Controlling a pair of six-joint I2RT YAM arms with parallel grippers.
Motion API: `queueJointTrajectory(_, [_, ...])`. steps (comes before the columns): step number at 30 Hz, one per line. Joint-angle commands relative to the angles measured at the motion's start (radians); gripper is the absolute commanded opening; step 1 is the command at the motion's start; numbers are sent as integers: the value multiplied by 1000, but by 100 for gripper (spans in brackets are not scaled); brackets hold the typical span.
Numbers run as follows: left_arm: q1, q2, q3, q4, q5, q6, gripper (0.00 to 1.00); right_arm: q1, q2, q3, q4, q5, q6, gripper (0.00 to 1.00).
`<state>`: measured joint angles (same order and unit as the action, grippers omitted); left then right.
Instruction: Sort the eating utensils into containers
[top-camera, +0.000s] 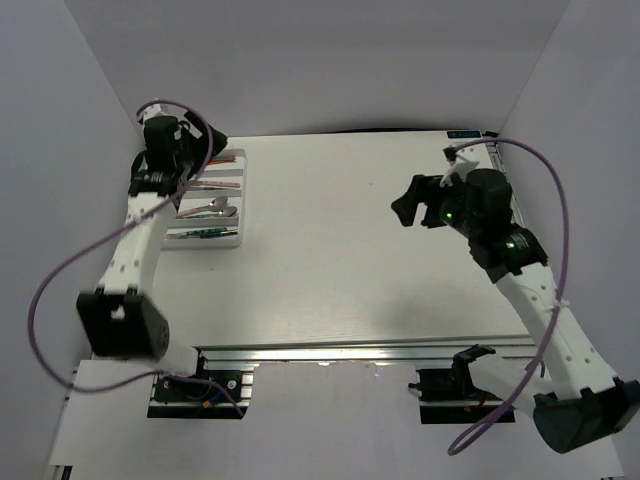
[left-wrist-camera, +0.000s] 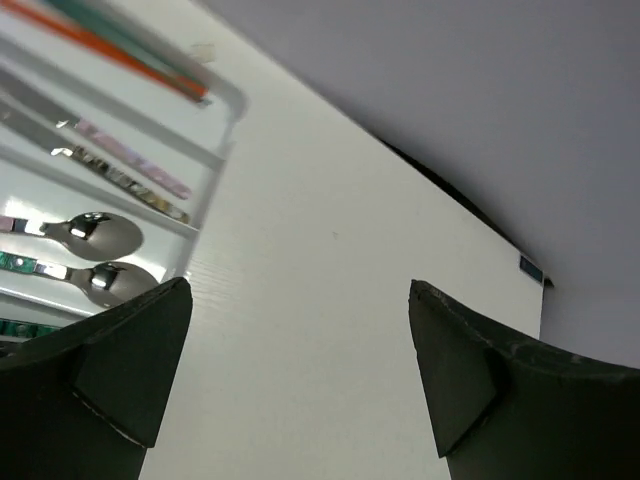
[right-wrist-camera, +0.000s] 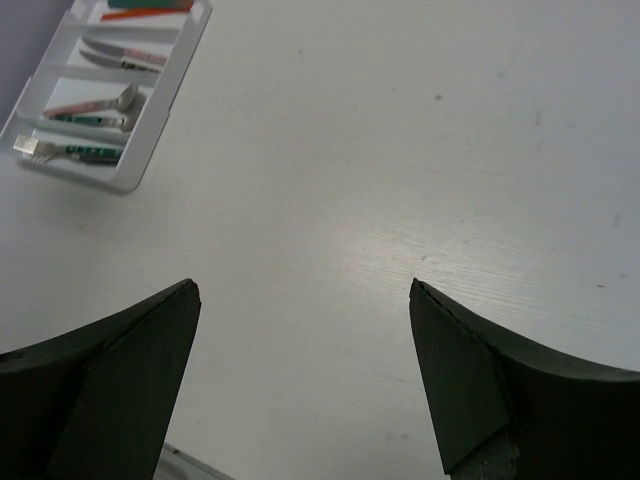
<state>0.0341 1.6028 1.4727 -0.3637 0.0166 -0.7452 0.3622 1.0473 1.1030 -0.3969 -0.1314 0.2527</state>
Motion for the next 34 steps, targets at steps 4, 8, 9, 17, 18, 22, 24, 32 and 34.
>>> queueJointTrajectory(4, [-103,-716,-277,-216,-337,339,98,1,-223,66,-126,190,-59,89])
queueJointTrajectory(8, [-131,-1104,-475,-354,-454,412,98,1,-325,55,-218,208,-95,89])
queueJointTrajectory(9, [-131,-1106,-476,-354,-434,412,98,1,-325,55,-218,208,-95,89])
queueJointTrajectory(17, [-145,-1166,-500,-393,-373,406,98,1,-389,-34,-194,204,-86,89])
queueJointTrajectory(18, [-145,-1161,-496,-380,-369,408,98,1,-389,-40,-188,200,-82,89])
queueJointTrajectory(22, [-145,-1141,-489,-363,-366,429,98,1,-388,-87,-157,181,-70,89])
queueJointTrajectory(24, [-145,-1136,-509,-357,-368,435,98,0,-388,-114,-140,170,-67,89])
queueJointTrajectory(32, [-145,-1167,-585,-308,-403,434,98,0,-363,-132,-125,194,-70,89])
queueJointTrajectory(34, [-145,-1164,-585,-305,-409,440,98,1,-362,-144,-115,213,-70,89])
